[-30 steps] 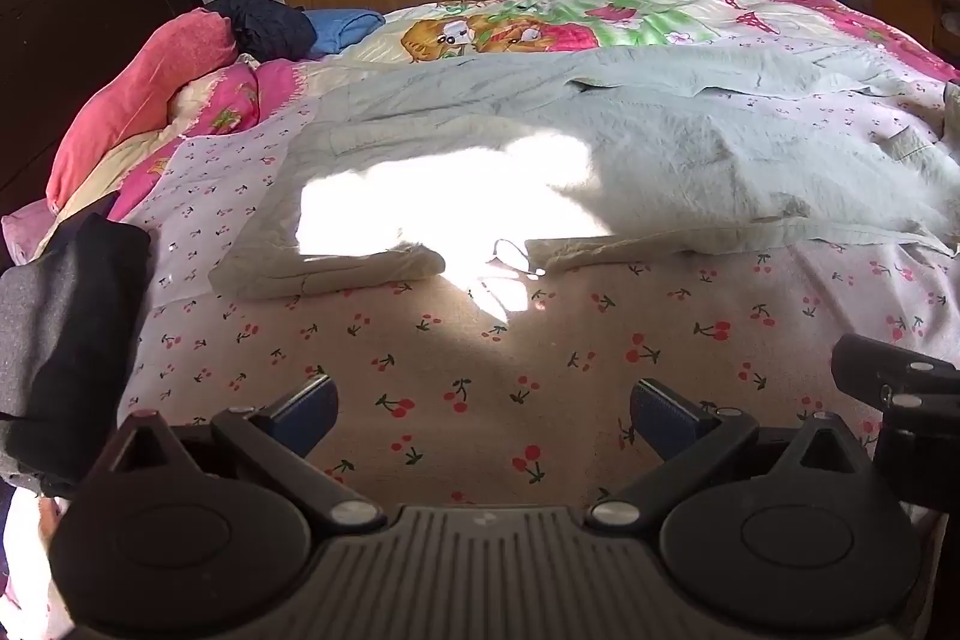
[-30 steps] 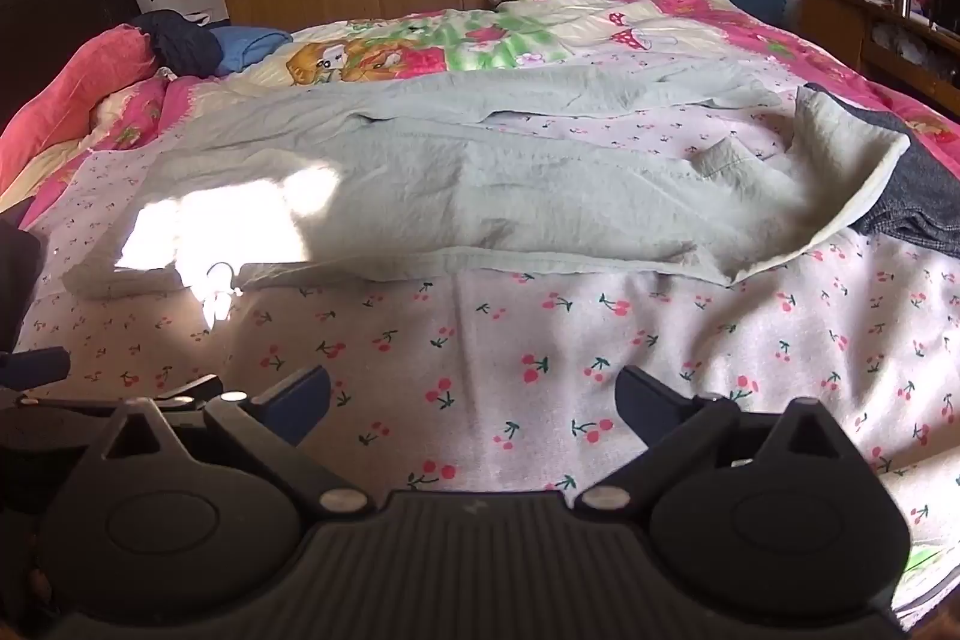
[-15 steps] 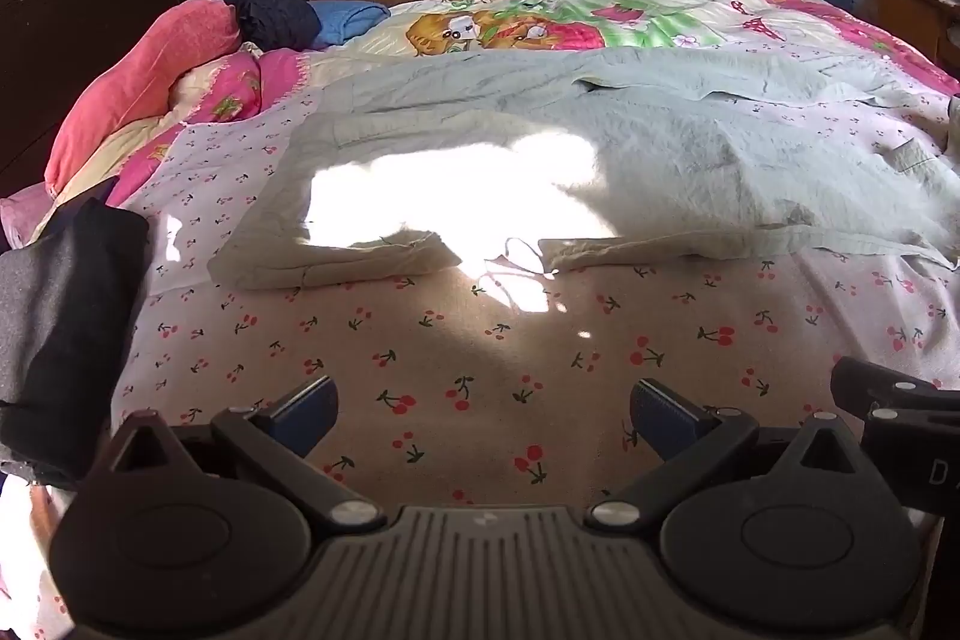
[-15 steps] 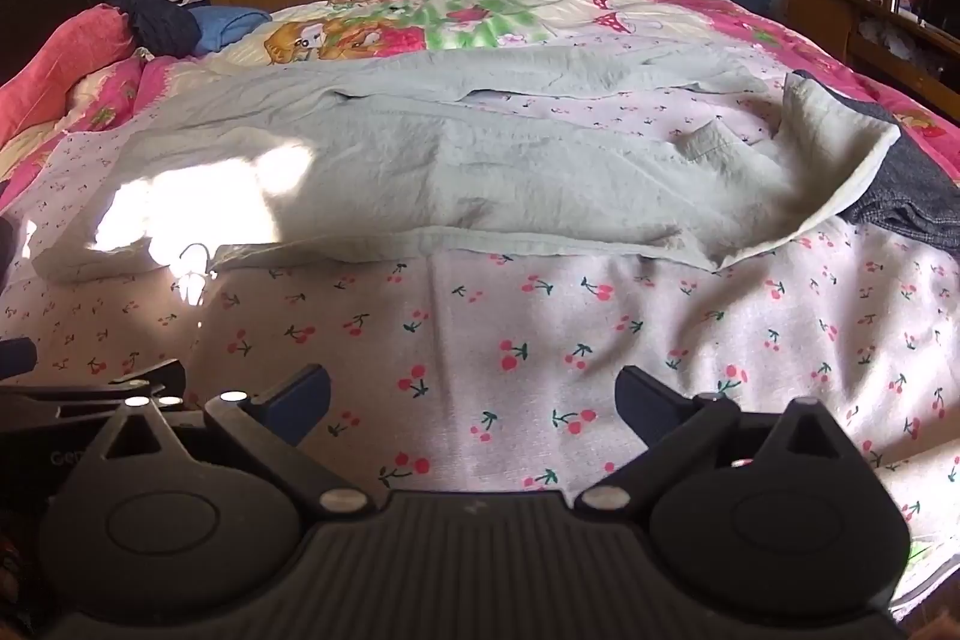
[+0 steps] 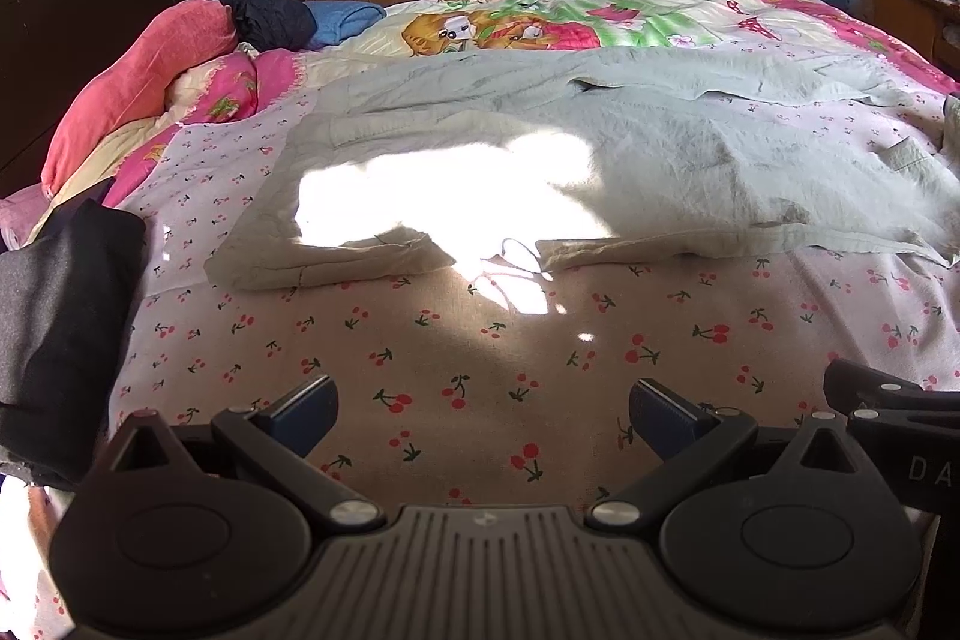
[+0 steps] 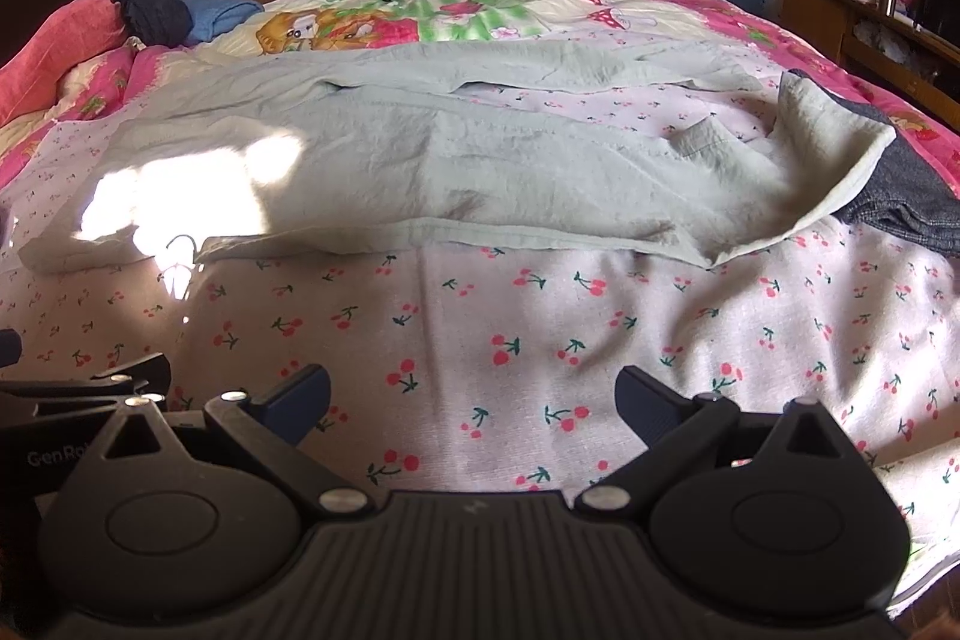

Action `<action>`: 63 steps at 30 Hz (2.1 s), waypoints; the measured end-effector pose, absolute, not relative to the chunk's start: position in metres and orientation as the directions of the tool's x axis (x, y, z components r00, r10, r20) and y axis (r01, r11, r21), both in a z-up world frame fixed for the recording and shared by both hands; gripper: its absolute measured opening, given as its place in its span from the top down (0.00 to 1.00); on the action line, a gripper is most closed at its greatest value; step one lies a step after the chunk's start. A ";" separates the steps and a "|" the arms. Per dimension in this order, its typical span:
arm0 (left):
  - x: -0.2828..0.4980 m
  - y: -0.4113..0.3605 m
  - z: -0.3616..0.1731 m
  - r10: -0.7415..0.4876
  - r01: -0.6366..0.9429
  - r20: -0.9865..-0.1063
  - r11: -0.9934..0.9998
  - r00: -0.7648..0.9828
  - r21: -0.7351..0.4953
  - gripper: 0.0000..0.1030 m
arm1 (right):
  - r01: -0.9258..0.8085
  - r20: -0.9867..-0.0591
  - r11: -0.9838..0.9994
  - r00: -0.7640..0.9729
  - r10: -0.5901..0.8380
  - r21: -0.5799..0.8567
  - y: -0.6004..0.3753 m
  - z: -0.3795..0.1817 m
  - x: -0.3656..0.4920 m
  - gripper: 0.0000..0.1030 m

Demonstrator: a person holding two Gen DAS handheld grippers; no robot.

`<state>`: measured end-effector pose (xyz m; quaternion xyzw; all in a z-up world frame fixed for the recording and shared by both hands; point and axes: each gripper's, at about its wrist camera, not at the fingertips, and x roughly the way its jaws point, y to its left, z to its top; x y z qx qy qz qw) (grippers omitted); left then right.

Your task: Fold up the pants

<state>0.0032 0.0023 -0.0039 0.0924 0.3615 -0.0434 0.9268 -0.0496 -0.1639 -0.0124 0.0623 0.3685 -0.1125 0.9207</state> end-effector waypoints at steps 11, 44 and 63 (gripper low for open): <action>0.003 0.002 -0.005 -0.017 0.150 -0.680 0.979 0.733 0.137 0.00 | 0.252 -0.694 0.967 0.702 -0.160 0.032 -0.164 -0.013 -0.050 0.03; 0.003 0.001 -0.005 -0.015 0.153 -0.679 0.978 0.734 0.143 0.00 | 0.248 -0.696 0.968 0.701 -0.157 0.032 -0.163 -0.014 -0.049 0.03; 0.061 0.089 0.025 -0.044 0.199 -0.551 0.954 0.833 0.224 0.00 | -0.071 -0.626 0.997 0.779 0.036 -0.031 -0.108 0.019 0.021 0.10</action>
